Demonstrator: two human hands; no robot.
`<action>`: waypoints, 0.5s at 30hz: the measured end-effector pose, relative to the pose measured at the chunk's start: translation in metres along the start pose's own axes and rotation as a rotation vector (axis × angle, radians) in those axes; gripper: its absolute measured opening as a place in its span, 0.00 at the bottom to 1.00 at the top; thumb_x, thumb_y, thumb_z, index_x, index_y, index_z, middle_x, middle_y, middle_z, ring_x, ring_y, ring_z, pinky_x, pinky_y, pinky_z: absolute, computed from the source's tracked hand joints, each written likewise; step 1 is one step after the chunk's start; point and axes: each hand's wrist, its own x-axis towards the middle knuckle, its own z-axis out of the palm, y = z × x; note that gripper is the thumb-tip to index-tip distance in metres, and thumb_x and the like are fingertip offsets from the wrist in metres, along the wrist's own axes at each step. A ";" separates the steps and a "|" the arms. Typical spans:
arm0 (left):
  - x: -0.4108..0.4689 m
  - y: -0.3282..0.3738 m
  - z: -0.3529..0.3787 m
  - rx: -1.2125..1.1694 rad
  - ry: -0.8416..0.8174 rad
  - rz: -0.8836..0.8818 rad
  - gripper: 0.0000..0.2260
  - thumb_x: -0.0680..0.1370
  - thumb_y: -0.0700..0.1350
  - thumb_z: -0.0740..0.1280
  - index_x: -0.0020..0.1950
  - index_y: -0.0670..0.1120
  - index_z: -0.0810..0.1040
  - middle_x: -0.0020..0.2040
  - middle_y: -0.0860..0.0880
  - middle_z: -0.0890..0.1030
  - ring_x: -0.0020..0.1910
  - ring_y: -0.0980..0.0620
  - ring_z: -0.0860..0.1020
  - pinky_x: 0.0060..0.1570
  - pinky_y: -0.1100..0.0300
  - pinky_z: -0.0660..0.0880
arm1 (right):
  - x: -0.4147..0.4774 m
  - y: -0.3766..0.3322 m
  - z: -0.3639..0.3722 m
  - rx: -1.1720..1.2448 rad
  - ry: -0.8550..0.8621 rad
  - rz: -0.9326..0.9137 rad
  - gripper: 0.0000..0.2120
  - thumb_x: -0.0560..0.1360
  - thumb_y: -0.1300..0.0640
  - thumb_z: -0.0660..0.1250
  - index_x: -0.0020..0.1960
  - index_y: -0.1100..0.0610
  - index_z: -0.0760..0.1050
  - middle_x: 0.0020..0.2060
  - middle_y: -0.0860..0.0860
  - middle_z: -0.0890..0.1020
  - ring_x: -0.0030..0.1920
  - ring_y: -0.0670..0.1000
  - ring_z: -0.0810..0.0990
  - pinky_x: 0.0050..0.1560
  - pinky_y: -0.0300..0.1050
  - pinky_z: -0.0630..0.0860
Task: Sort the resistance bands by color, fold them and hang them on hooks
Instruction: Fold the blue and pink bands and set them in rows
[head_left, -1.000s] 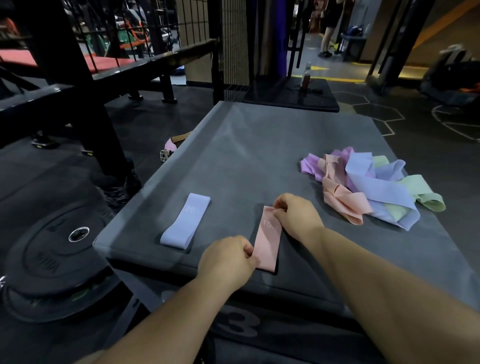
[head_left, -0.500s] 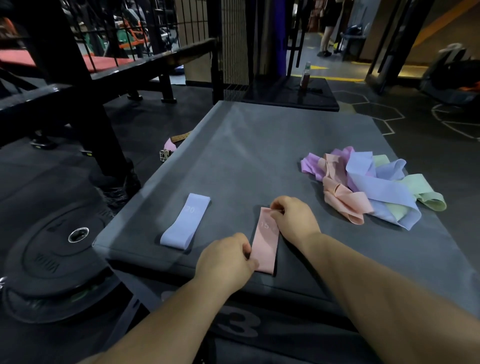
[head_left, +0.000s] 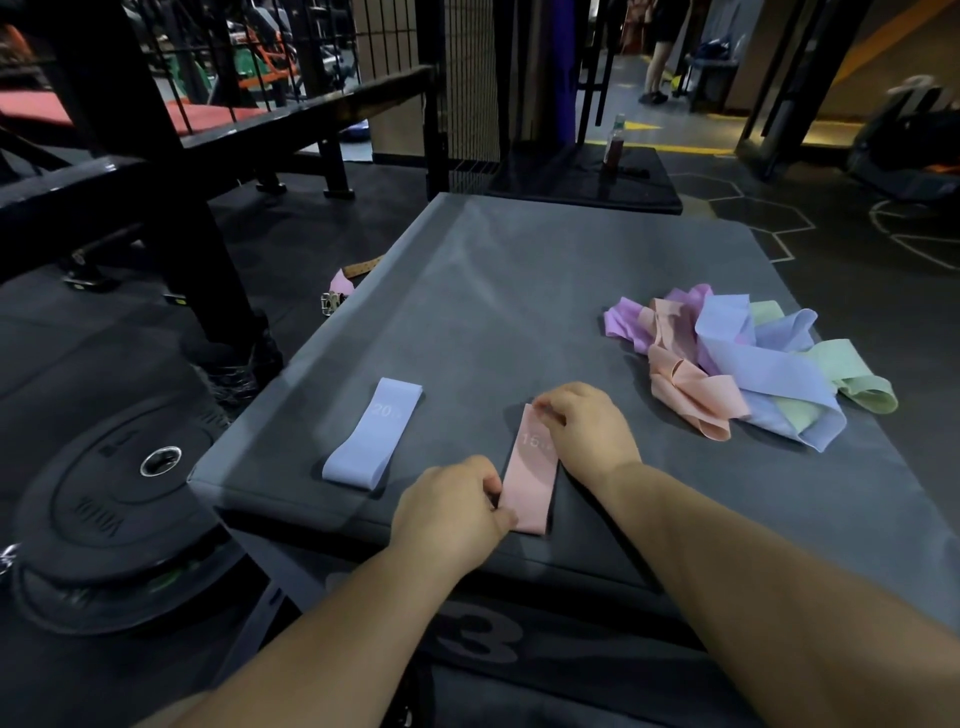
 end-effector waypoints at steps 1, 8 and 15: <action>0.000 -0.002 0.001 -0.014 0.012 0.005 0.12 0.72 0.58 0.70 0.51 0.56 0.74 0.45 0.57 0.80 0.52 0.53 0.76 0.49 0.57 0.74 | 0.000 0.001 0.000 -0.025 -0.011 -0.043 0.11 0.79 0.59 0.65 0.57 0.55 0.82 0.57 0.51 0.82 0.60 0.55 0.76 0.61 0.44 0.70; -0.003 -0.010 0.010 0.009 0.023 0.205 0.17 0.79 0.57 0.64 0.67 0.66 0.70 0.71 0.67 0.67 0.70 0.57 0.61 0.65 0.58 0.59 | 0.003 0.010 -0.011 -0.191 -0.228 -0.186 0.17 0.83 0.57 0.57 0.70 0.50 0.73 0.70 0.46 0.73 0.73 0.47 0.66 0.70 0.38 0.58; -0.004 -0.015 0.015 0.171 -0.101 0.372 0.20 0.84 0.46 0.51 0.73 0.66 0.62 0.76 0.67 0.56 0.76 0.60 0.50 0.67 0.58 0.48 | -0.001 0.022 -0.019 -0.320 -0.412 -0.277 0.22 0.85 0.47 0.48 0.78 0.46 0.56 0.77 0.41 0.57 0.78 0.45 0.51 0.76 0.42 0.44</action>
